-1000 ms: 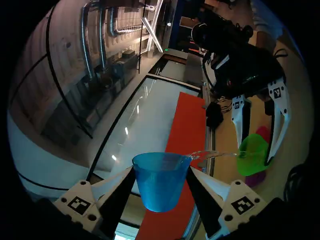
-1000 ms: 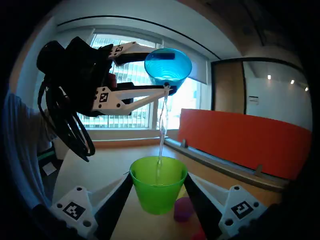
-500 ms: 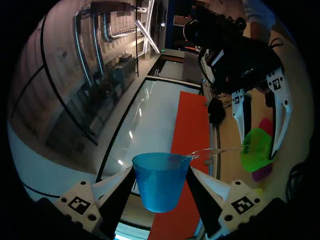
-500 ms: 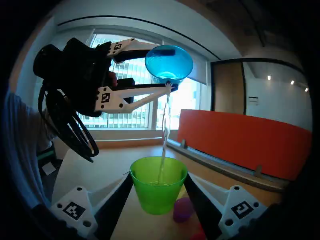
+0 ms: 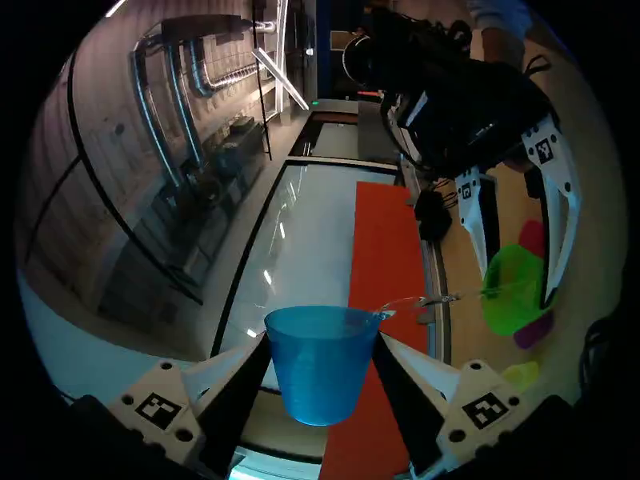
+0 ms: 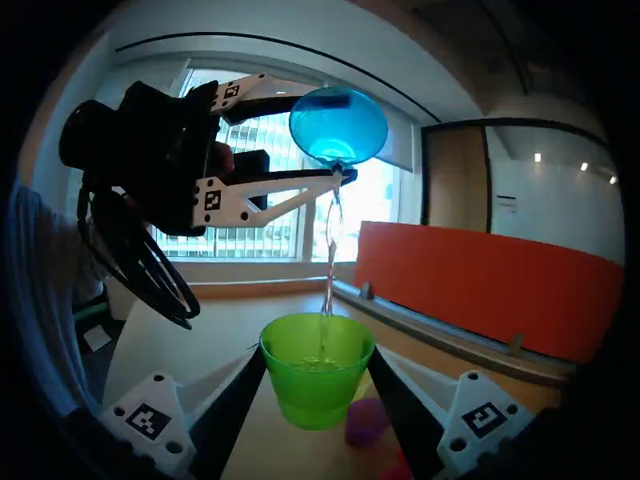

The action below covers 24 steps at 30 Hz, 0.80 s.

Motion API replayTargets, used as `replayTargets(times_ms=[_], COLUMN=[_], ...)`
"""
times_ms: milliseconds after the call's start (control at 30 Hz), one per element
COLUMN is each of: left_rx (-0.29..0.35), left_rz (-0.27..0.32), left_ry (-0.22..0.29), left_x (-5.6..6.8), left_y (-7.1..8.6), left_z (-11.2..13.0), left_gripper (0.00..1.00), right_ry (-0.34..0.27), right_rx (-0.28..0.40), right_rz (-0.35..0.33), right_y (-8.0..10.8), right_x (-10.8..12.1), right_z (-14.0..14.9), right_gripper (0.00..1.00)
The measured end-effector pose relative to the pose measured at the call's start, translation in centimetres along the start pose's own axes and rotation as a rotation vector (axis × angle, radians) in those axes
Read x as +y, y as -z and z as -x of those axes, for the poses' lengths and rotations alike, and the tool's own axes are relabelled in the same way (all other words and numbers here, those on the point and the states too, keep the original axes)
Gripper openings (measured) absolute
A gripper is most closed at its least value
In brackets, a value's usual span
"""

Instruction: Pour water

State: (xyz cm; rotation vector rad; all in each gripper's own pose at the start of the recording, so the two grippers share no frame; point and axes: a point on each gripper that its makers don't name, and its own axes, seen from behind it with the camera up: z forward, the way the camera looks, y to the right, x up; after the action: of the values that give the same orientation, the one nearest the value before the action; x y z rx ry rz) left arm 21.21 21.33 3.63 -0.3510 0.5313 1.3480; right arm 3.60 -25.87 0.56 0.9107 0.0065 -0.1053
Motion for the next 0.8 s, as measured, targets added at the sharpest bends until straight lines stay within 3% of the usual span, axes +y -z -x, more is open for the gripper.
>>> replayTargets(times_ms=[800], left_rx=[0.018], left_rz=[-0.025], left_ry=[-0.210], left_x=[-0.5], left_y=[0.3], left_z=[-1.8], left_gripper=[0.86], right_ry=[-0.004], right_rx=[0.018], right_rz=[0.008], right_y=[-0.2], right_x=[0.1], right_z=[-0.6], right_gripper=[0.90])
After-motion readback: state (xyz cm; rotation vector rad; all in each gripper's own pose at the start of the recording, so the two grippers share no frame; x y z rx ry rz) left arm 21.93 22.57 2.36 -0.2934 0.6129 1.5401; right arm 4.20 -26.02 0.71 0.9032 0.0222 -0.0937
